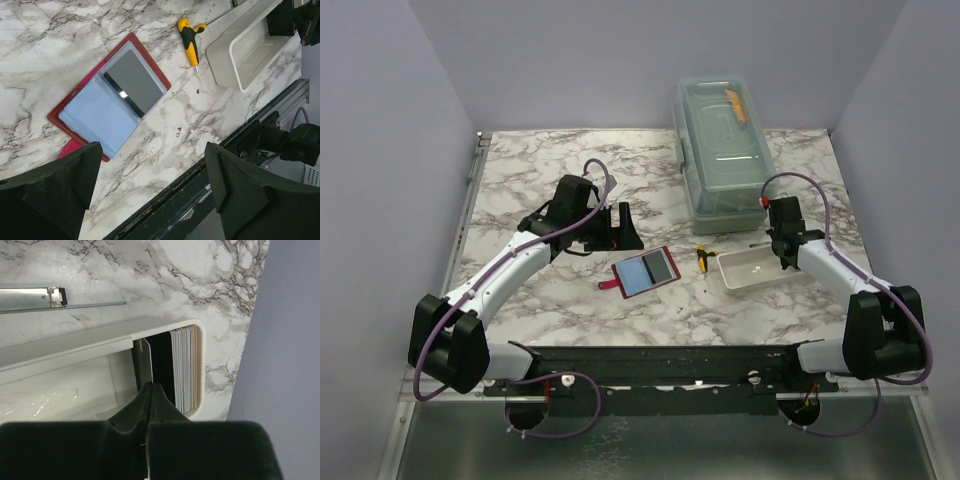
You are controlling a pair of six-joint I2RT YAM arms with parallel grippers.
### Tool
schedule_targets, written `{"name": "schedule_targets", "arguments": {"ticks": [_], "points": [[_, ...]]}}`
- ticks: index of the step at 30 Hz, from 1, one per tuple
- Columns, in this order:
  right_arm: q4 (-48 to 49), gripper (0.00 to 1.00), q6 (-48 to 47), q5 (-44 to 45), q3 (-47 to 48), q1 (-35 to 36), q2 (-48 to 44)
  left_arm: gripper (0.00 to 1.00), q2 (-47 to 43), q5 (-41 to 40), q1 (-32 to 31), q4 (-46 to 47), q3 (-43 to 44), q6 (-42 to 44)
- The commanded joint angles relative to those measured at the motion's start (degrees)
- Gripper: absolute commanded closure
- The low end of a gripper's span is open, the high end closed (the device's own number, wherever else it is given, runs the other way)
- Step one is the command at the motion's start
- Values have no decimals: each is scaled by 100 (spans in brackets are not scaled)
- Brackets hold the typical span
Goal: Put the credit cards into the card holder
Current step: Pick up the credit card from the storage box.
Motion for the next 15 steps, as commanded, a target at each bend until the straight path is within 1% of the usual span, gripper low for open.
{"name": "schedule_targets", "arguments": {"ticks": [1, 4, 9, 15], "points": [[-683, 100, 340, -346, 229, -34, -219, 9, -32, -1, -19, 30, -91, 70], [-663, 100, 322, -521, 258, -38, -291, 9, -8, 0, -20, 41, -100, 70], [-658, 100, 392, -640, 360, -49, 106, 9, -8, 13, -15, 58, -117, 70], [-547, 100, 504, -424, 412, -174, 559, 9, -45, -22, -11, 64, -144, 79]]}}
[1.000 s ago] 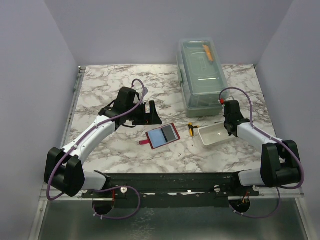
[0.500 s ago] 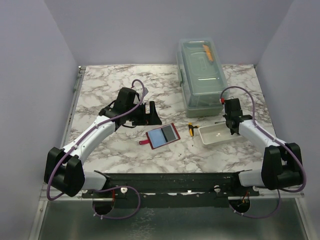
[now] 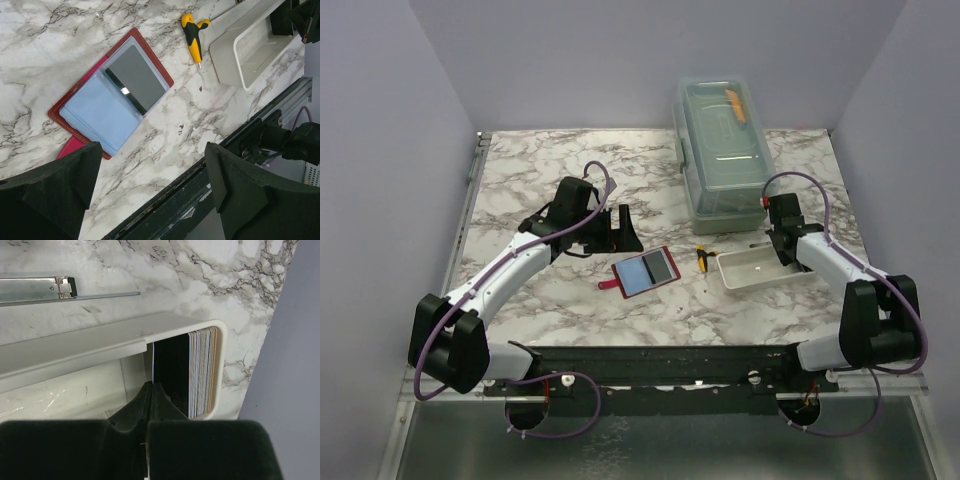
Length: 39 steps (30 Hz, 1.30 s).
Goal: Put the credit cards into the card holder
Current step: Pick up the credit card from the storage box.
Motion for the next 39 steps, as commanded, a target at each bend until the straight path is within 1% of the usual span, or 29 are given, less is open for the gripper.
{"name": "schedule_targets", "arguments": {"ticks": [1, 4, 7, 10, 11, 12, 14, 18, 19, 21, 24, 25, 27, 29, 32, 35, 37, 39], "points": [[31, 100, 192, 8, 102, -118, 294, 9, -53, -23, -13, 50, -66, 88], [92, 99, 208, -72, 100, -199, 354, 9, -58, -3, -15, 49, -63, 83], [64, 95, 269, -110, 165, -238, 470, 9, -70, 20, -10, 51, -63, 81], [57, 93, 303, -204, 198, -265, 588, 9, -72, 24, -10, 54, -63, 81], [55, 94, 312, -219, 203, -274, 602, 9, -72, 19, -10, 49, -63, 88], [21, 98, 304, -197, 232, -276, 619, 9, -77, 11, -15, 54, -68, 90], [-187, 100, 299, 2, 366, -276, 583, 9, -67, -25, -10, 47, -76, 98], [-785, 100, 362, 478, 781, -276, 136, 9, -15, -93, -10, 47, -76, 95], [-918, 100, 349, 477, 885, -276, -47, 9, 7, -105, -10, 45, -73, 101], [-1127, 100, 200, 193, 1098, -251, -403, 9, 57, -112, 0, 48, -76, 102], [-1448, 100, 250, 51, 1249, -124, -946, 9, 160, -77, 32, 53, -63, 121], [-1473, 100, 265, -40, 1238, -49, -1151, 9, 200, -74, 39, 55, -68, 131], [-1557, 100, 295, -512, 1269, 89, -1604, 9, 299, -57, 47, 61, -87, 145], [-1477, 100, 430, -742, 1222, 102, -2032, 9, 425, -36, 49, 61, -90, 134], [-1416, 100, 503, -1515, 1172, 245, -2473, 9, 584, 31, 55, 60, -98, 21], [-1277, 100, 927, -2164, 1171, 278, -2696, 9, 669, 50, 55, 83, -136, -209], [-1164, 100, 1048, -2693, 1261, 285, -2745, 9, 661, 42, 55, 155, -230, -387], [-973, 100, 1478, -3322, 1427, 286, -2691, 9, 665, 89, 53, 290, -375, -603]]}}
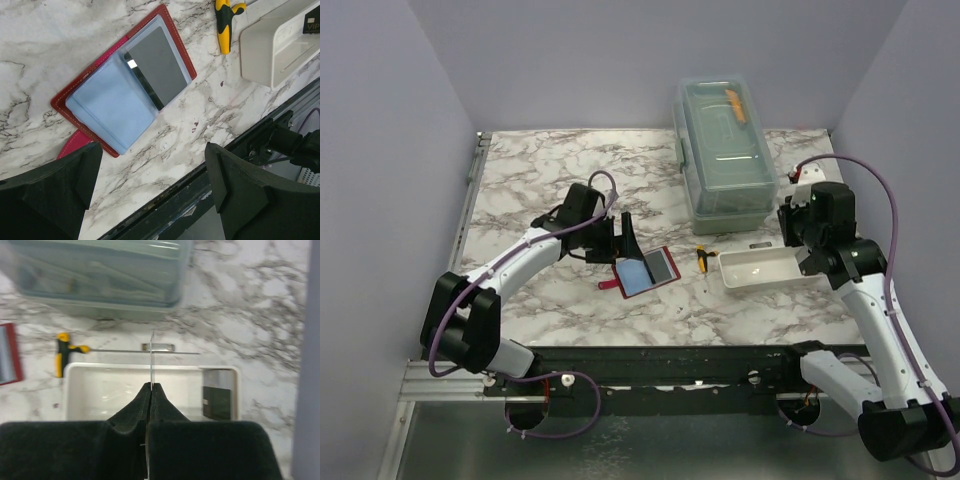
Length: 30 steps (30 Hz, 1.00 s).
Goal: Put the credit cards into the card holder
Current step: Pick up the credit card from the storage box, then insert the credit card into the card holder.
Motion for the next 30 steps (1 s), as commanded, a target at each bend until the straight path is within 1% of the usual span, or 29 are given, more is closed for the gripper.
{"name": "schedule_targets", "arguments": {"ticks": [1, 3, 5, 6, 7, 8, 10, 11, 12, 15, 17, 19, 23, 26, 30], "points": [[335, 100, 1020, -1913, 324, 42, 99, 9, 33, 143, 35, 328, -314, -544], [511, 100, 1499, -2993, 428, 47, 311, 11, 70, 284, 27, 510, -452, -799], [945, 100, 1838, -4226, 272, 65, 623, 14, 157, 388, -3, 637, -533, -1014], [1248, 100, 2080, -4710, 128, 158, 783, 15, 212, 433, -21, 675, -552, -1101], [1558, 100, 2283, -4924, -52, 334, 962, 15, 255, 487, -34, 722, -574, -1216], [1814, 100, 2422, -4898, -193, 647, 1136, 15, 303, 540, -48, 806, -607, -1297], [2014, 100, 2461, -4281, -252, 1463, 1581, 16, 369, 562, -70, 900, -672, -1441], [2016, 100, 2541, -3922, -191, 1776, 1844, 17, 392, 546, -68, 932, -699, -1492], [2005, 100, 2702, -3760, -133, 1906, 2128, 20, 423, 488, -78, 947, -725, -1531], [2325, 100, 3026, -3754, -199, 1995, 2649, 30, 533, 145, -80, 906, -827, -1626], [2417, 100, 3051, -3763, -177, 2118, 2959, 33, 601, -163, -75, 822, -887, -1701], [2209, 100, 2898, -3905, 33, 2192, 3429, 32, 643, -387, -79, 706, -915, -1731], [2075, 100, 2582, -3968, 281, 2256, 3947, 27, 581, -859, -106, 377, -894, -1769], [2079, 100, 2386, -4230, 436, 2265, 4304, 27, 525, -1221, -115, 172, -894, -1855], [2157, 100, 2311, -4293, 632, 2265, 4773, 27, 725, -1411, -120, 81, -836, -1833]]}}
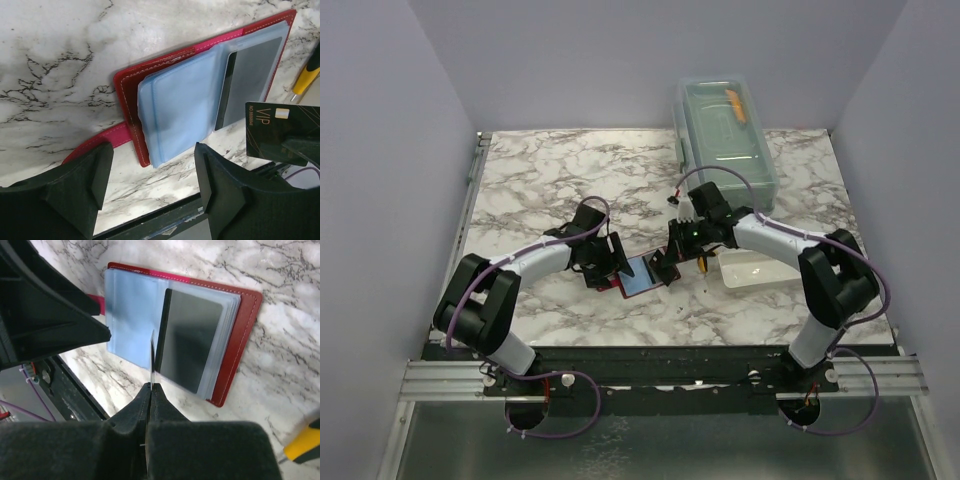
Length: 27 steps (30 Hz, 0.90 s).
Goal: Put the credit cards into the card holder
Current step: Insert the credit card into the card holder.
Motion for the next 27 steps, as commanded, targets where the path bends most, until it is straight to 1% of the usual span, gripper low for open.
{"name": "schedule_targets", "arguments": {"ticks": [1, 5, 9, 13, 27], "points": [[157, 100, -229, -315, 313, 42, 461, 27, 194, -603, -39, -325, 84, -33], [240, 100, -231, -336, 363, 45, 685, 27, 448, -860, -76, -458, 292, 13], [368, 100, -253, -577, 320, 47, 859, 37, 665, -1006, -92, -537, 417, 57], [506, 100, -228, -713, 284, 46, 1001, 40, 763, -1138, -115, -546, 423, 55], [1443, 100, 198, -796, 100, 34, 1302, 47, 851, -1310, -127, -540, 316, 128]]}}
